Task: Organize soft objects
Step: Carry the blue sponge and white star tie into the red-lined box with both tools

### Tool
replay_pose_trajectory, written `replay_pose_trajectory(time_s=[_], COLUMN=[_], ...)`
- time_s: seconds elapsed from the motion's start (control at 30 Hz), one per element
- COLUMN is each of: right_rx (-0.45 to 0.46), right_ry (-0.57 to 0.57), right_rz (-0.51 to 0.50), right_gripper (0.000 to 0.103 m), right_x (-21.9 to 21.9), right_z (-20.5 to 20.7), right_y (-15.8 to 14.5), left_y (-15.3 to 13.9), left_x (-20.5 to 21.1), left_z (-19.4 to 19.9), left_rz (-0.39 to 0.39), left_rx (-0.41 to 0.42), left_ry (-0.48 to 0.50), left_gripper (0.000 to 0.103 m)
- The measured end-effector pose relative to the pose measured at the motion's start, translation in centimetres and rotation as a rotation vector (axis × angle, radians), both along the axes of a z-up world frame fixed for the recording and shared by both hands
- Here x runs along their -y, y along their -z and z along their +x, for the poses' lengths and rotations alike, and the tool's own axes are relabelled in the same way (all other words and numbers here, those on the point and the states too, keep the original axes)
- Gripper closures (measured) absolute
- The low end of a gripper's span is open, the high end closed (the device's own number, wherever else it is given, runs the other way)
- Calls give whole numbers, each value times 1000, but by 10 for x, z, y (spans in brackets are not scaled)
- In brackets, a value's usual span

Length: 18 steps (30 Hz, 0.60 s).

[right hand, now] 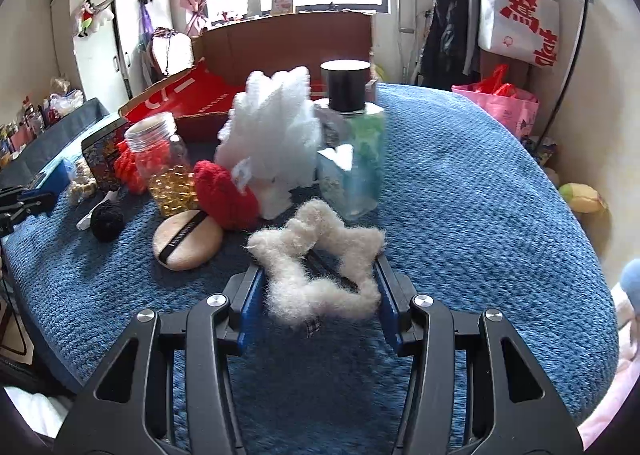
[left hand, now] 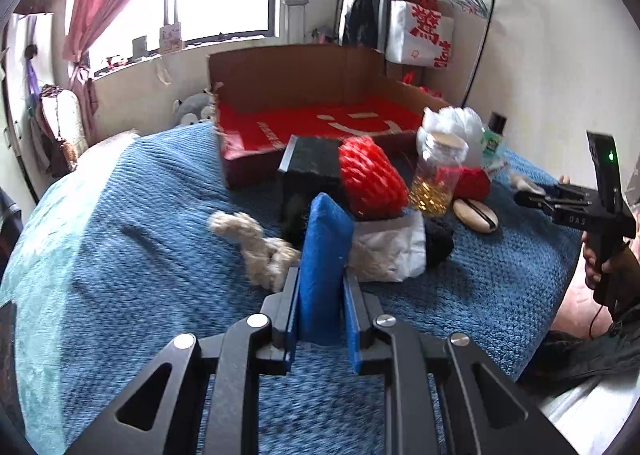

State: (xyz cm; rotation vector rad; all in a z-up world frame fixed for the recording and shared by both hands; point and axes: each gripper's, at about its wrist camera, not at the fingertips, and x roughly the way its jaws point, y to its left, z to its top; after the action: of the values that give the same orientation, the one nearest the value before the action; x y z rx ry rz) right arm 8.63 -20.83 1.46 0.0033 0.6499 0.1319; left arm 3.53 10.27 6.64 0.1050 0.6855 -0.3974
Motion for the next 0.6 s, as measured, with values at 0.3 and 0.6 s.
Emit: replay_pose_trajectory(time_s=[0.3,0.6], right_rx=[-14,7], right_ry=[92,114], right_rz=[-6,-63], right_gripper=[57,57], right_x=[42,72], right_z=[16,61], right_y=[-13,-42], left_y=[-15,-26], left_x=[-34,-34], left_z=[24,79], left_rz=[4,6], left_rx=[0,-21], left_ry=[-97,-89], left_gripper=[82,82])
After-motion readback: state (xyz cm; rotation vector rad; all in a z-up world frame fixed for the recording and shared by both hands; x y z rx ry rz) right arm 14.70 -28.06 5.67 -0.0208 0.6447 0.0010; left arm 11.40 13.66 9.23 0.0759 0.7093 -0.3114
